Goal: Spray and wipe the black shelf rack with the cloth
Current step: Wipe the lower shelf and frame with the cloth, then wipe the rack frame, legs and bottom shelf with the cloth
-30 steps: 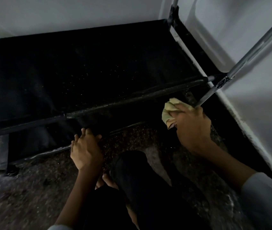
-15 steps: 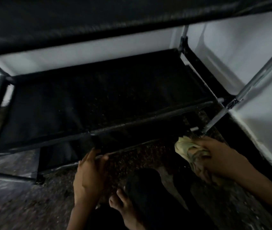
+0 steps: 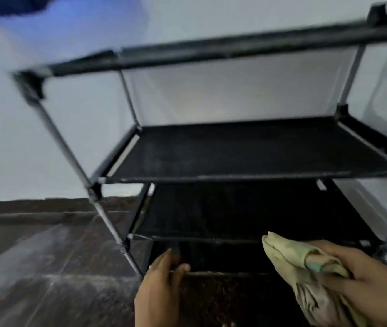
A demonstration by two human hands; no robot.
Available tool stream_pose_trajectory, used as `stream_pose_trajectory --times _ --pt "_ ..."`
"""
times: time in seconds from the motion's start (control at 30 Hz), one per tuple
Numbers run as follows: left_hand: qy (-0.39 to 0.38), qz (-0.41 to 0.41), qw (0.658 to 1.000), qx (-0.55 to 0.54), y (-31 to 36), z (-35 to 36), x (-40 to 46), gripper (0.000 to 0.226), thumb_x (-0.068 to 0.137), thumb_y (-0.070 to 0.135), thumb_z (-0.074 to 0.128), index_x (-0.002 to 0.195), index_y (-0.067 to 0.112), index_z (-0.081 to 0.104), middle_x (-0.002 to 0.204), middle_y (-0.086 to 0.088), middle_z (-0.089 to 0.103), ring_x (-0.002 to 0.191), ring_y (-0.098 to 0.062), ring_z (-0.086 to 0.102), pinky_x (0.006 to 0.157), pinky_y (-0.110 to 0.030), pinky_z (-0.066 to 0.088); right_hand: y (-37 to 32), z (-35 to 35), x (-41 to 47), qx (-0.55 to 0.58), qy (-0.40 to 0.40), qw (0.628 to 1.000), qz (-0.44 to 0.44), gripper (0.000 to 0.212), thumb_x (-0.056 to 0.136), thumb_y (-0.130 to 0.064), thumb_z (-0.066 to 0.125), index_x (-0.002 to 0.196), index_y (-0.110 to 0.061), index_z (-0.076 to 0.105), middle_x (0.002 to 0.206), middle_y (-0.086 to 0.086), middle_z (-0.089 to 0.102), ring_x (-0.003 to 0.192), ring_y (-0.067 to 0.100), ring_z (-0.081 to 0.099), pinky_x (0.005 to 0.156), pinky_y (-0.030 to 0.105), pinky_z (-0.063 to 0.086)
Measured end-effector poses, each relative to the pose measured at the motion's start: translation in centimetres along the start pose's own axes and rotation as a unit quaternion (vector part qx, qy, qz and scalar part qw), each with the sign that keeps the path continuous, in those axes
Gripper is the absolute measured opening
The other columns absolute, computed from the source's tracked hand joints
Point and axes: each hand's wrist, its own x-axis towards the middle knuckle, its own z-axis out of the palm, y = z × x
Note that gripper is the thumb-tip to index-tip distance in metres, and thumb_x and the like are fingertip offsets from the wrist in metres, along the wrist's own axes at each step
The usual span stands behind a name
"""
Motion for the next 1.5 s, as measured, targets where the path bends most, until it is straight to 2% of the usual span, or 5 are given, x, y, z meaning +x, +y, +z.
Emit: stream_pose_trajectory --times 0.3,0.4,1.0,1.23,1.5 --pt "0.170 -0.005 0.982 -0.088 3.2 -14.7 -4.0 0.019 0.086 0.034 0.065 0.105 0.029 0.065 0.097 0.028 0.057 0.095 0.000 0.053 0.079 -0.018 0.032 -13.3 2.2 -6.4 0.176 -0.074 0.979 -0.074 0.044 0.052 -0.019 0.093 0.093 -0.014 0.077 0.082 0.003 0.076 0.069 0.006 0.071 0.053 0.011 0.050" --pt "0.201 0.016 0.976 -0.084 3.7 -18.5 -5.4 0.007 0.085 0.032 0.066 0.087 0.037 0.061 0.085 0.035 0.052 0.092 -0.004 0.057 0.080 -0.025 0.038 -15.1 4.3 -6.2 0.283 -0.082 0.955 -0.027 0.077 0.059 -0.016 0.091 0.125 0.007 0.057 0.114 0.025 0.066 0.103 0.030 0.066 0.088 0.034 0.052" --pt "0.279 0.082 0.952 -0.098 9.2 -29.8 -4.0 0.024 0.098 0.029 0.046 0.118 0.021 0.058 0.118 0.001 0.064 0.104 -0.021 0.060 0.079 -0.029 0.042 -28.7 12.9 -6.7 0.532 -0.153 0.832 0.033 0.030 0.077 -0.025 0.072 0.097 -0.005 0.064 0.069 0.008 0.062 0.049 0.015 0.056 0.041 0.022 0.048" --pt "0.216 0.119 0.967 -0.067 10.4 -31.1 2.0 0.033 0.099 0.014 0.043 0.129 0.025 0.053 0.129 0.001 0.057 0.116 -0.020 0.053 0.086 -0.029 0.040 -30.0 15.2 1.4 0.236 0.194 0.936 -0.175 0.044 0.077 -0.010 0.075 0.118 -0.022 0.061 0.107 0.002 0.065 0.090 0.016 0.066 0.078 0.029 0.056" --pt "0.056 0.195 0.979 0.029 13.2 -30.6 10.2 0.061 0.098 0.016 0.044 0.150 0.027 0.014 0.143 -0.009 0.045 0.125 -0.029 0.049 0.105 -0.039 0.039 -32.7 17.4 10.6 -0.432 0.397 0.768 -0.257 0.063 0.079 -0.013 0.066 0.137 -0.026 0.044 0.145 0.006 0.041 0.113 0.032 0.049 0.076 0.038 0.043"
